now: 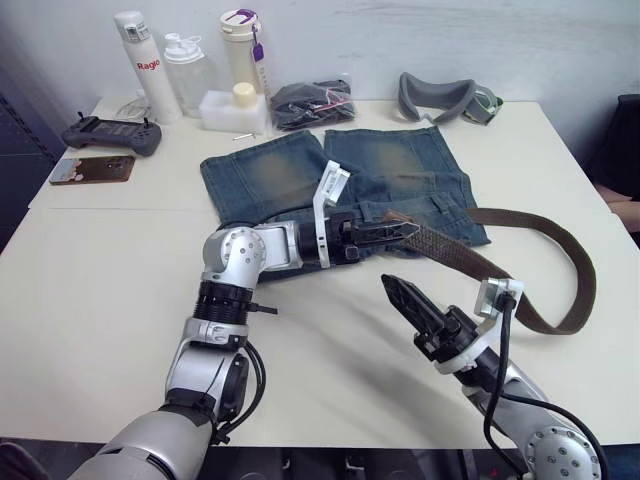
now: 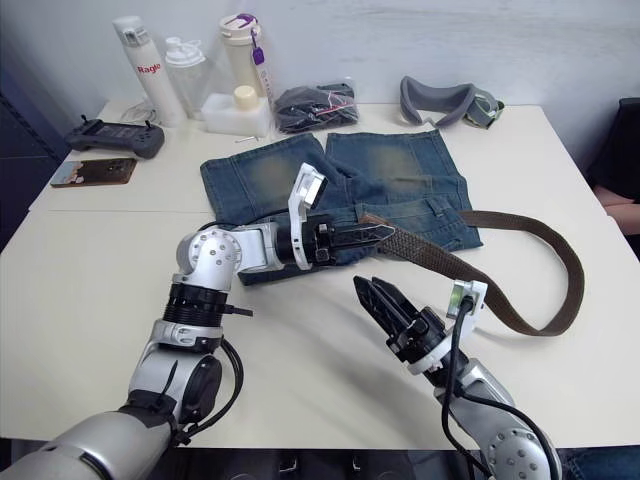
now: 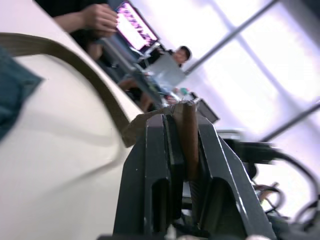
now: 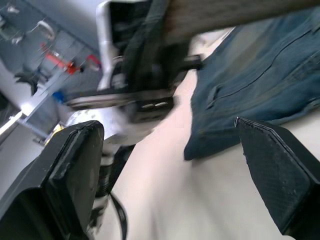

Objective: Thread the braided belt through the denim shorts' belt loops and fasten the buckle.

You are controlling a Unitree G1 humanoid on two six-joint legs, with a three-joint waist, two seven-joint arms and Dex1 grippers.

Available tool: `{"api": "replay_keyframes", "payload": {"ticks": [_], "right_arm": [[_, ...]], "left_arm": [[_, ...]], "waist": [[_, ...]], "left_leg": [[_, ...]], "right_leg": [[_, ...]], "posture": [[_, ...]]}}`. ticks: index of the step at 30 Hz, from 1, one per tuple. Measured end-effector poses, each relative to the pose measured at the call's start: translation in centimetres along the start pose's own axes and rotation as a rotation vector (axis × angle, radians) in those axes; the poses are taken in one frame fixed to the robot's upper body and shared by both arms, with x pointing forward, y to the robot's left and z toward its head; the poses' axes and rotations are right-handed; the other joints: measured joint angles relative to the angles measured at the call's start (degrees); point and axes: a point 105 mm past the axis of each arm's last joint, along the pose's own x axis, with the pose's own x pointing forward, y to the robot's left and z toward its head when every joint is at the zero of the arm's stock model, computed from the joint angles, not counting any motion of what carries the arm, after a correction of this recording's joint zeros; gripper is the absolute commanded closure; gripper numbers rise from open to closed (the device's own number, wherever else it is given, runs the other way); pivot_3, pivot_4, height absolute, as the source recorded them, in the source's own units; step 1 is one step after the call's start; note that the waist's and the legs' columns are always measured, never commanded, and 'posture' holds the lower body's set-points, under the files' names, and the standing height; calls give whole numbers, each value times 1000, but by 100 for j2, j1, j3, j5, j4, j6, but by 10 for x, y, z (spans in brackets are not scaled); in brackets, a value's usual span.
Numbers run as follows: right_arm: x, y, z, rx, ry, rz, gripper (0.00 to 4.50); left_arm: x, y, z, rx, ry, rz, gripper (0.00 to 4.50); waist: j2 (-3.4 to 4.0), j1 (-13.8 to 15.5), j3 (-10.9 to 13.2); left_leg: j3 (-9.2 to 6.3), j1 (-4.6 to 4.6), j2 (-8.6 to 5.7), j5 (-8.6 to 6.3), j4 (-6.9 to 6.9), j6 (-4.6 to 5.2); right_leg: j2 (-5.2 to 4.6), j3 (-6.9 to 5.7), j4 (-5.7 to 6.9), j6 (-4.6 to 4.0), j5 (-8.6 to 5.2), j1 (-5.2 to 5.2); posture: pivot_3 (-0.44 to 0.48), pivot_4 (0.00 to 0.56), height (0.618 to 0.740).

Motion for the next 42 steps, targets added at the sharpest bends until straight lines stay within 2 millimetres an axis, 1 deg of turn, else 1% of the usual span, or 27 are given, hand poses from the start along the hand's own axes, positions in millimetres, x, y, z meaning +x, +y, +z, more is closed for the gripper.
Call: {"api": "replay_keyframes", "payload": {"ticks": [2, 7, 12, 13, 14, 15, 19, 21, 22, 24, 26, 27, 29, 31, 32, 34, 37, 40, 42], "right_arm": [[5, 0, 4, -13, -33, 13, 29], [7, 2, 16, 14, -160, 48, 29], [7, -3, 29, 10, -237, 41, 29], [7, -3, 29, 14, -235, 43, 533], [7, -4, 28, 14, -229, 41, 826], [7, -5, 27, 11, -217, 36, 1250], [7, -8, 25, 4, -207, 19, 3361], [5, -14, 27, 2, -217, -8, 4315], [5, -15, 27, 4, -220, -12, 4460], [5, -14, 30, 17, -233, -2, 4460], [3, -12, 33, 30, -244, 8, 4500], [-1, -12, 42, 8, -261, 3, 4500], [-18, -13, 64, -80, -299, -38, 4500], [-31, -15, 75, -137, -300, -81, 4500], [-41, -17, 83, -165, -305, -114, 4500], [-50, -15, 96, -209, -321, -140, 4500], [-64, -1, 116, -324, -333, -181, 4500], [-70, 10, 123, -376, -351, -194, 4500], [-73, 15, 125, -397, -366, -211, 4500]], "left_arm": [[-3, 0, 2, -22, -13, 13, 4500], [-10, 9, -9, -46, -2, 82, 4500], [-8, 9, -14, -27, 22, 115, 4500], [-8, 11, -15, -28, 24, 131, 4500], [-8, 13, -15, -30, 24, 140, 4500], [-7, 14, -15, -32, 23, 148, 4500], [-7, 14, -14, -35, 15, 147, 4500], [-7, 13, -15, -36, 15, 142, 4500], [-6, 13, -14, -31, 15, 140, 4500], [-5, 12, -13, -13, 10, 126, 4500], [-2, 10, -11, -7, 7, 110, 3492], [-2, 13, -8, -4, 1, 115, 3138], [-9, 21, 1, 62, -9, 160, 2165], [-13, 28, 5, 177, 32, 213, 1376], [-10, 37, 6, 311, 89, 257, 949], [-6, 48, 2, 472, 167, 291, 25], [13, 81, -8, 812, 313, 365, 25], [27, 97, -18, 1014, 407, 375, 25], [33, 107, -20, 1147, 468, 411, 25]], "waist": [[0, 2, 0], [0, 21, 0], [0, 24, 0], [0, 21, 0], [0, 18, 0], [0, 17, 0], [0, 25, 0], [0, 23, 0], [0, 21, 0], [0, 23, 0], [0, 27, 0], [0, 30, 0], [0, 37, 0], [0, 40, 0], [2, 50, 0], [2, 70, 0], [5, 173, 0], [3, 183, 1], [1, 166, 2]], "left_leg": [[0, 0, 0, 0, 0, -1], [-1, -1, -2, 0, 0, 0], [-3, 1, -2, 0, 1, -1], [-3, 1, -2, 0, 1, -1], [-3, 1, -2, 0, 0, -1], [-3, 1, -2, 0, 0, -1], [-3, 0, -2, 0, -1, -1], [-2, -1, -3, 0, 0, 0], [-2, 0, -3, 0, 0, 0], [-2, 0, -3, 0, 0, -1], [-3, -1, -3, 0, 0, -1], [-2, -1, -4, 0, 0, 0], [-1, -2, -7, -1, 0, 2], [0, -2, -8, -2, -4, 2], [3, -2, -8, -2, -7, 2], [3, -1, -8, -2, -9, 2], [5, -6, -12, -10, -5, 16], [5, -14, -10, -21, -7, 35], [6, -21, -10, -31, -11, 53]], "right_leg": [[1, 0, 0, 0, 0, 0], [-1, 0, 0, 0, 0, 1], [-1, 0, 2, 0, 0, 2], [-1, 0, 2, 0, 0, 1], [-1, 0, 2, -1, 0, 1], [-1, 0, 2, -1, 0, 1], [-1, 0, 1, -1, 0, 0], [-1, 0, 0, -1, 0, 1], [-2, 0, 0, -1, 0, 0], [-1, 0, 1, -1, 0, 0], [-1, 0, 1, -1, 0, 0], [-2, 0, 0, -1, 0, 0], [-2, 0, -3, 0, 0, 2], [-2, 0, -6, 0, 0, 1], [-2, 0, -7, 0, 0, 0], [-2, 0, -12, 0, 0, 1], [-4, 2, -19, 2, 1, -1], [-2, 0, -37, 8, 3, -2], [-2, 1, -47, 14, 5, -6]], "posture": [[0, 150, 683], [0, 150, 683], [0, 150, 683], [0, 150, 683], [0, 150, 683], [0, 150, 683], [0, 150, 683], [0, 150, 683], [0, 150, 683], [0, 150, 683], [0, 150, 683], [0, 150, 683], [0, 150, 683], [0, 150, 683], [0, 150, 683], [0, 150, 683], [0, 150, 683], [0, 150, 683], [0, 150, 683]]}}
